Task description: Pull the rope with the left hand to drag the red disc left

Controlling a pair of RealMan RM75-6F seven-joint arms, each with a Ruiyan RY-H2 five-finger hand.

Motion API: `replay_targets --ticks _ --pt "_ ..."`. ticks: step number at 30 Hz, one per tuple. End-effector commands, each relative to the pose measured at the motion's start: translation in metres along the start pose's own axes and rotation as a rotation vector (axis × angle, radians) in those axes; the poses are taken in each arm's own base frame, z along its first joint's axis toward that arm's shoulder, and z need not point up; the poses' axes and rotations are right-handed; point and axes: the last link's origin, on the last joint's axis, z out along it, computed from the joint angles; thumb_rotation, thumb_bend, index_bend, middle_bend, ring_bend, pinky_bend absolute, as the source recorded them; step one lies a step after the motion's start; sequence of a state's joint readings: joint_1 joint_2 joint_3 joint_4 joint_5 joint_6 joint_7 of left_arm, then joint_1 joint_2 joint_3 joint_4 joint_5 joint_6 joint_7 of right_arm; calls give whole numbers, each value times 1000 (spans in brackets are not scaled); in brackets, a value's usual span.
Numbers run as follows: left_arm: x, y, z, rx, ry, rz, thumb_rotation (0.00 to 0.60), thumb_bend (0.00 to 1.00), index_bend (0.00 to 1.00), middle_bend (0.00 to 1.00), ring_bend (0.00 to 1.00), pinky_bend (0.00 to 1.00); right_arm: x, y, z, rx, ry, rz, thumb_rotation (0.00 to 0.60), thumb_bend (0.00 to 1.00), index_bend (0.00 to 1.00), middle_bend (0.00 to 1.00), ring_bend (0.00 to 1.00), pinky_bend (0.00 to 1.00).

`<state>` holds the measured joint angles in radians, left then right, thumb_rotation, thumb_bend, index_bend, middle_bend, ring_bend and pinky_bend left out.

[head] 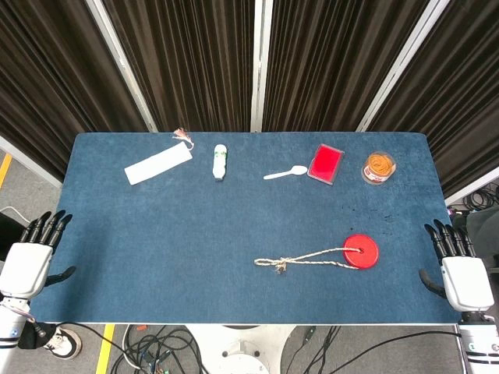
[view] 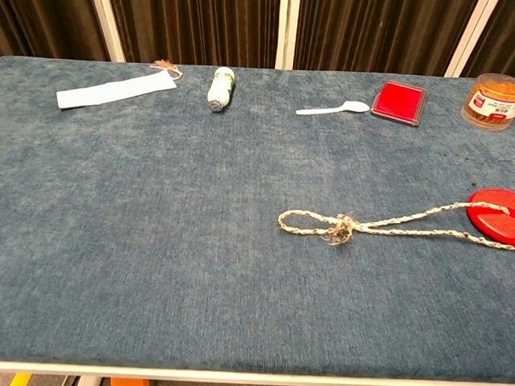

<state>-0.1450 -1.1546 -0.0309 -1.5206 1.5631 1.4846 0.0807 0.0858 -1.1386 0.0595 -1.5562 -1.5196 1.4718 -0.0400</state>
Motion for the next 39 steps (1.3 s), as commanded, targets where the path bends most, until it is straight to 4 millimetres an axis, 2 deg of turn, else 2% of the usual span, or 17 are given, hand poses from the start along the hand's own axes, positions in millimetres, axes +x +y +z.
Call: replay_targets --ticks 1,9,15,24,31,39 --pt "0 1 0 -4 1 -1 600 96 60 48 0 134 0 0 0 -3 -1 4 600 176 0 0 0 0" --pt "1 8 3 -40 -5 -19 600 93 60 48 0 134 0 1 1 -9 4 22 600 176 0 5 0 0" --pt "-3 37 12 -153 -35 -63 600 61 70 48 0 134 3 2 2 -4 15 31 600 176 0 10 0 0" --pt "-21 113 35 -385 -148 -173 600 54 70 48 0 134 6 13 5 -29 25 30 600 177 0 16 0 0" --pt "-37 190 57 -612 -233 -208 600 54 70 48 0 133 11 18 7 -36 38 35 600 176 0 17 0 0" --pt "-60 253 89 -667 -382 -253 600 56 69 48 0 125 14 27 5 -64 55 38 600 176 0 21 0 0"
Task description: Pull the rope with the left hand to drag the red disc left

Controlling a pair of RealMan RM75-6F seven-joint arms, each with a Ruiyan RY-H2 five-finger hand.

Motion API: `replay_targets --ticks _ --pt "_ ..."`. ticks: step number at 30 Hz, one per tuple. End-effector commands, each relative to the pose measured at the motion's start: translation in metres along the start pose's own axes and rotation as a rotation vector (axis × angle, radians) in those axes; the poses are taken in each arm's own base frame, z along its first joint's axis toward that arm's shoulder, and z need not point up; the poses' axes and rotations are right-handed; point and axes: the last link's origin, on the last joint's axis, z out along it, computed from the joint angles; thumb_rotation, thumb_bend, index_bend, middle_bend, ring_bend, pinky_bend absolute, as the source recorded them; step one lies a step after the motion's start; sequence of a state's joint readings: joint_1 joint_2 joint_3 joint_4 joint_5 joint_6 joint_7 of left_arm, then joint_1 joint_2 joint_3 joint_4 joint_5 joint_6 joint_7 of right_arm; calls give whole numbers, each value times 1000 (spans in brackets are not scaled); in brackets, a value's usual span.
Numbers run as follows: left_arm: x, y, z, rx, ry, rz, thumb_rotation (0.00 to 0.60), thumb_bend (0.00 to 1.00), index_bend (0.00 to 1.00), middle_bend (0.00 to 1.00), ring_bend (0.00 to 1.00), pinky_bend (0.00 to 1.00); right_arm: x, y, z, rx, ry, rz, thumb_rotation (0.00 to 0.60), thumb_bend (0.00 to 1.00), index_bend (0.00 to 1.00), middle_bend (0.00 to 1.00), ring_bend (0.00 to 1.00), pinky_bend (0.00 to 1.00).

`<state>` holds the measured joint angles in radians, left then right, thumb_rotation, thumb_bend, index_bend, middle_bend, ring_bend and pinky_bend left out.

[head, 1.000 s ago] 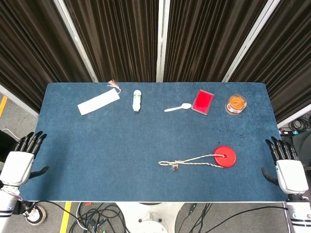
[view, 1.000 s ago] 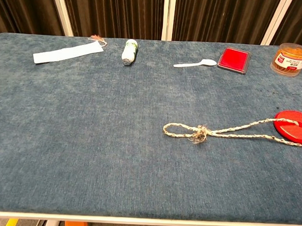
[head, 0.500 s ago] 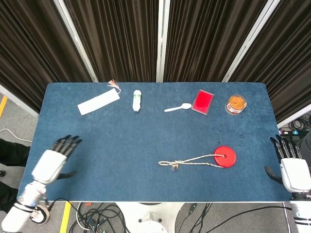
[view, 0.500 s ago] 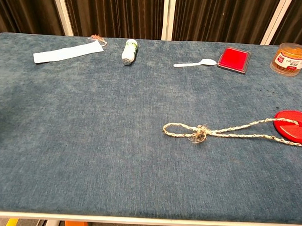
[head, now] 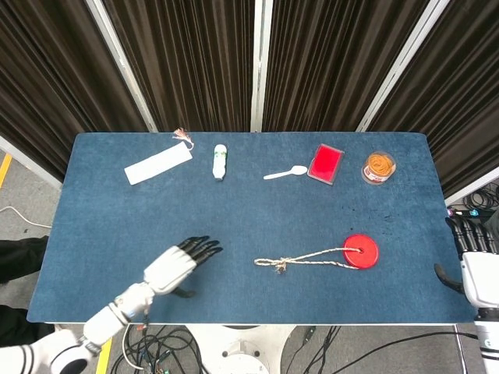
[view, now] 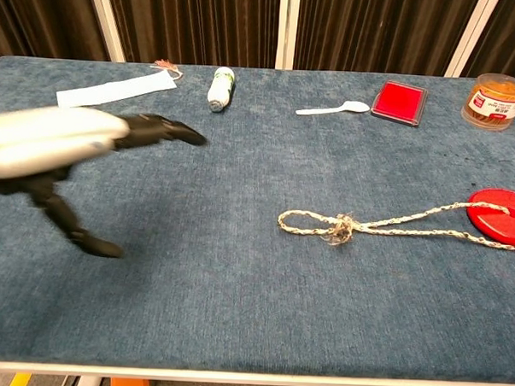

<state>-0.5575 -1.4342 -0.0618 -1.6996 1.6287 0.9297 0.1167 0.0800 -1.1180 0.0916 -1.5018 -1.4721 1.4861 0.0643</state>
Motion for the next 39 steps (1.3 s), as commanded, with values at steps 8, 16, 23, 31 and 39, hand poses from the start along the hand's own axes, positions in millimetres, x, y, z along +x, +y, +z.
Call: replay_targets --ticks 8,16,23,31,39 --pt "-13 34 79 -74 -113 -64 600 60 69 52 0 125 1 10 -2 -25 2 8 600 176 0 26 0 0" --pt "-19 53 109 -119 -155 -64 600 91 68 100 0 125 0 14 -4 -36 10 21 600 176 0 30 0 0" --pt "-24 48 122 -87 -186 -103 600 133 68 122 0 124 0 19 -5 -47 15 28 600 176 0 33 0 0" --pt "-29 46 122 -79 -202 -108 600 188 79 242 0 123 -3 25 -6 -67 13 30 600 178 0 35 0 0" --pt "-28 46 123 -69 -198 -162 600 218 90 272 0 122 -7 24 -5 -70 7 26 600 186 0 37 0 0"
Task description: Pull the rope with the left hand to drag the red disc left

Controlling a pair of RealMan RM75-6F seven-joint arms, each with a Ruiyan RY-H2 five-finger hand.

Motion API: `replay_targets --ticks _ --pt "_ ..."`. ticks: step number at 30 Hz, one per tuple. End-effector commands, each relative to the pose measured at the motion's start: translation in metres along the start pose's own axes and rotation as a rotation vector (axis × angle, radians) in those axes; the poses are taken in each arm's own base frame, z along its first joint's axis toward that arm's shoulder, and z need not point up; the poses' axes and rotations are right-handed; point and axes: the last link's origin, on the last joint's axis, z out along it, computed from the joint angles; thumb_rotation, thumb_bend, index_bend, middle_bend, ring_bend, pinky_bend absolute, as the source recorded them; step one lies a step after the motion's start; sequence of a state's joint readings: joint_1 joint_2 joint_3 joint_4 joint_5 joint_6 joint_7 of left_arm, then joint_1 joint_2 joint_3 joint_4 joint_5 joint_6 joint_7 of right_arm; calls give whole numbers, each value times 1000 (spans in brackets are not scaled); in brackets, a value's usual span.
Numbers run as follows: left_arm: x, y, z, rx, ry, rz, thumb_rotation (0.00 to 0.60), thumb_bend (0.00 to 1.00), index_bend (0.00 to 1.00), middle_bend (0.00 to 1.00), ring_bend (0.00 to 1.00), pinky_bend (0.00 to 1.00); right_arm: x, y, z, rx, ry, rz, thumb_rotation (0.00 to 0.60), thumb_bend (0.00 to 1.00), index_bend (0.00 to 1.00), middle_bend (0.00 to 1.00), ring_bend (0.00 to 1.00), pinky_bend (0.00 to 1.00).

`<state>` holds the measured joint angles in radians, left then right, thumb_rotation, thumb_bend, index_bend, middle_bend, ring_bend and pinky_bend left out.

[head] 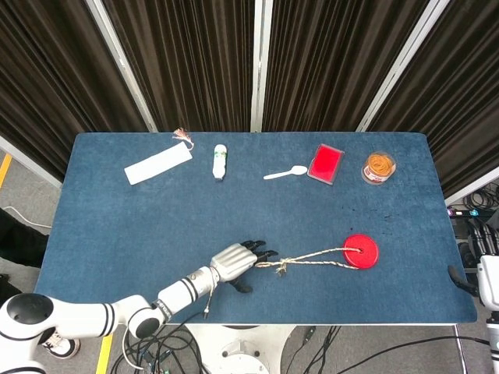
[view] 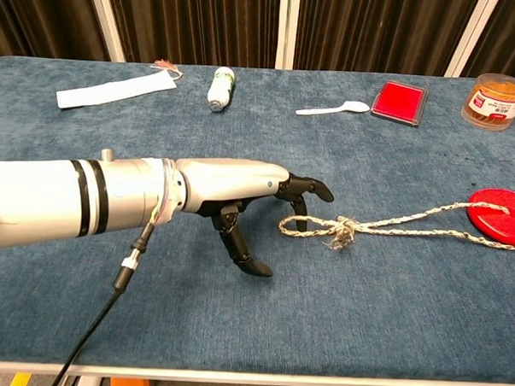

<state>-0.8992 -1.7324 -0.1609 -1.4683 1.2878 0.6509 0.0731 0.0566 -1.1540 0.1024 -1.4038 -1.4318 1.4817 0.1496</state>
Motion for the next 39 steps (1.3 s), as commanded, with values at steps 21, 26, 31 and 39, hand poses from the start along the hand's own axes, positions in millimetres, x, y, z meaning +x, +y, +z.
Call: replay_targets --ticks 21,26,31,39 --pt "-4 6 -1 -27 13 -178 600 250 113 283 0 114 -3 2 0 -16 -5 -10 600 205 0 40 0 0" --pt "-10 6 -3 -29 -1 -177 600 274 121 339 0 112 -4 2 1 -20 -8 -10 600 210 0 41 0 0" --pt "-13 8 -3 -37 -13 -175 600 320 149 458 39 112 -4 3 1 -24 -5 -10 600 214 0 41 0 0" --pt "10 -15 -27 21 83 -42 600 330 655 868 589 498 -1 3 1 -25 4 -9 600 219 0 42 0 0"
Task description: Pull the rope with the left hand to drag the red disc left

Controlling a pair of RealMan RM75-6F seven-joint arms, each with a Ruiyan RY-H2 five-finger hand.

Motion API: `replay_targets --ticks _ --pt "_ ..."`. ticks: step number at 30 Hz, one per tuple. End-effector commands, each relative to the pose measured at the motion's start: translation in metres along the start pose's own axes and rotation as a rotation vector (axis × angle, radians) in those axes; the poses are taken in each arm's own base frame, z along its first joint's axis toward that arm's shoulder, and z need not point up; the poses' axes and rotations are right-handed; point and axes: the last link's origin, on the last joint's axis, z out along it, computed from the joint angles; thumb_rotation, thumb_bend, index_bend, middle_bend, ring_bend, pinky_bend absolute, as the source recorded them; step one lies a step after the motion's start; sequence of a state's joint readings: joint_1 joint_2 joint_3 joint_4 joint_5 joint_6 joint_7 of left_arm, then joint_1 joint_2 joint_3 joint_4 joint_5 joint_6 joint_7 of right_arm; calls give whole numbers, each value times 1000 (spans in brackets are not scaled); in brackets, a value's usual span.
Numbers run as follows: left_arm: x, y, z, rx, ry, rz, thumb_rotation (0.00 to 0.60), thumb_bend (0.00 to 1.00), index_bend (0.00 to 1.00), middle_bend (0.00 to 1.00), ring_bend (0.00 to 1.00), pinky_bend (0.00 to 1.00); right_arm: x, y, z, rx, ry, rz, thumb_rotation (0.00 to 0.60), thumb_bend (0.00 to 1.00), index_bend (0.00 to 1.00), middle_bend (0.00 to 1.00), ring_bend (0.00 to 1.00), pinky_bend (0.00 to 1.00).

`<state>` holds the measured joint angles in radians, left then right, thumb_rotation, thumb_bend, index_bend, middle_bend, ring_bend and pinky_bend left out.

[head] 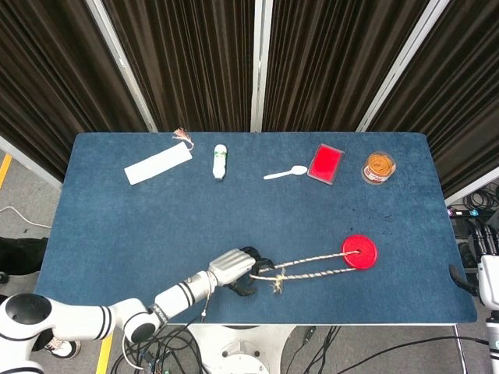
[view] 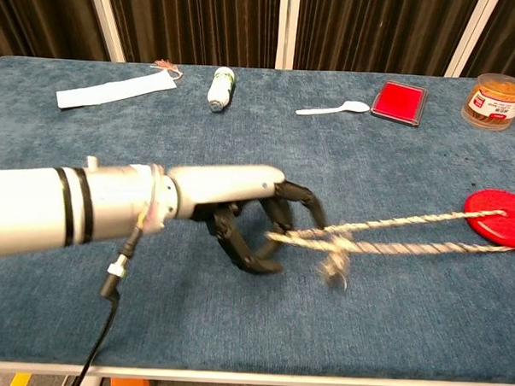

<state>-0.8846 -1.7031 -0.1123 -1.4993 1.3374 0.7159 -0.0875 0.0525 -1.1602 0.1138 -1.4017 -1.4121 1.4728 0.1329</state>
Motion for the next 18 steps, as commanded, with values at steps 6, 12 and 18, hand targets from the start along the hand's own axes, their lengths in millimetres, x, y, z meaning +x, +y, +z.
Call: replay_targets --ticks 6,12,18 --pt "66 -79 -69 259 241 397 600 312 772 891 643 694 0 -3 1 7 -5 1 600 222 0 42 0 0" --pt "115 -146 -158 580 380 463 600 316 785 893 649 703 -2 -6 3 11 -10 2 600 222 0 42 0 0" --pt "133 -173 -232 765 497 480 600 318 787 893 652 704 -4 -9 4 17 -19 0 600 223 0 42 0 0"
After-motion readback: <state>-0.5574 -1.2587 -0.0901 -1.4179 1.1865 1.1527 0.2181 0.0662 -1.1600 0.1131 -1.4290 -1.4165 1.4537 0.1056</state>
